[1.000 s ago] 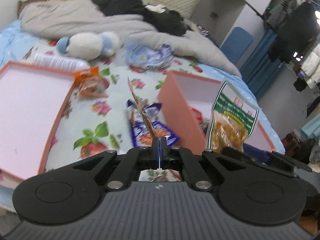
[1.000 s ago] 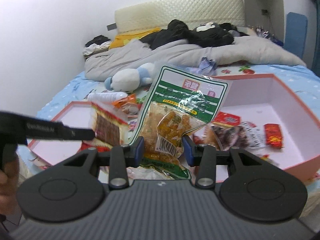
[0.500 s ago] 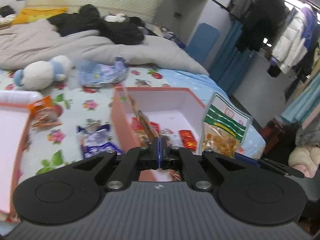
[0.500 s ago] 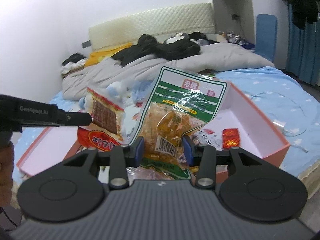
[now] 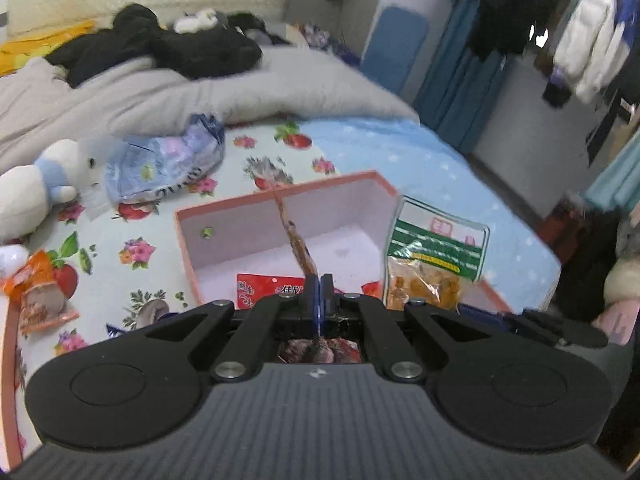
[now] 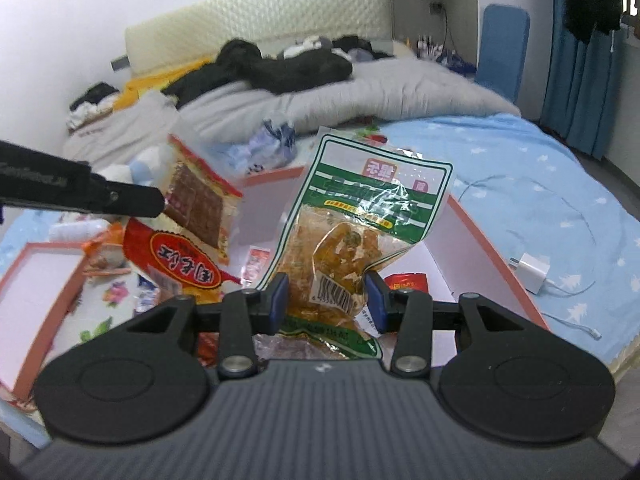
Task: Organize snacks
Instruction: 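Release the spicy-strip bag into the box with left gripper while right releases the green bag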
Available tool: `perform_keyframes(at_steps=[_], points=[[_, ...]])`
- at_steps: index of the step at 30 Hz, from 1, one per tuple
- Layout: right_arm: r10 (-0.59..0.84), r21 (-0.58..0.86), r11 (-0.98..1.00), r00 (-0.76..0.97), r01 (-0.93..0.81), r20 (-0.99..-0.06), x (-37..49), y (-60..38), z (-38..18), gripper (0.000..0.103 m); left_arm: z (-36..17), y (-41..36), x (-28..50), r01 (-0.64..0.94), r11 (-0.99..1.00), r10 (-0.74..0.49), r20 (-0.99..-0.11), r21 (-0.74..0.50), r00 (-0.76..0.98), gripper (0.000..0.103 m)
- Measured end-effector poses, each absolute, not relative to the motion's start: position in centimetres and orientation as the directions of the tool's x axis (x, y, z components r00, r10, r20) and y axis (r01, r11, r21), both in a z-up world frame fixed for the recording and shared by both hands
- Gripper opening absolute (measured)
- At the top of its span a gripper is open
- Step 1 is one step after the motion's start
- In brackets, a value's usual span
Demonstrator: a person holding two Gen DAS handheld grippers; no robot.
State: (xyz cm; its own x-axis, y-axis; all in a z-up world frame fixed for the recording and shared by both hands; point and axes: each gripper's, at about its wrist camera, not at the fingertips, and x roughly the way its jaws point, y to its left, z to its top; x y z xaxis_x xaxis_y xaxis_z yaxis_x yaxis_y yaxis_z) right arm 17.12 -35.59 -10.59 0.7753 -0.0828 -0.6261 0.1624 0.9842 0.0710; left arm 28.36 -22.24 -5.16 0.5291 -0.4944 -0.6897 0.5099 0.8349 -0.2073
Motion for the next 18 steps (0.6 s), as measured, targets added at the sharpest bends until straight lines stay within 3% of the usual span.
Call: perform_keyframes(at_steps=[7,13,15,18], points=[[-0.079,0.067,0.981,0.686,0.184,-0.723,20.6,-37.2,-12.6,0.044,-7.8,-24.6,33.5,0.493,0.855,-0.421,-0.772,-0.163,0.476,0.000],[-0.079,0.056,0.982,0.660,0.181,-0.747,21.1,-37.2,-13.4,0.049,-8.6,-24.4,35.3,0.474,0.859,-0.416,-0.800,-0.191,0.432,0.001],[-0.085,0.062,0.978,0.658,0.197,-0.748,20.9,-37.2,-13.3,0.056,-8.4,-24.2,35.1,0.481,0.854,-0.428,-0.796,-0.199,0.429,0.001],[-0.079,0.083,0.975,0.668,0.207,-0.740,20.5,-37.4,-13.0,0.080,-8.3,-23.8,35.4,0.481,0.846,-0.441,-0.810,-0.231,0.387,0.007]])
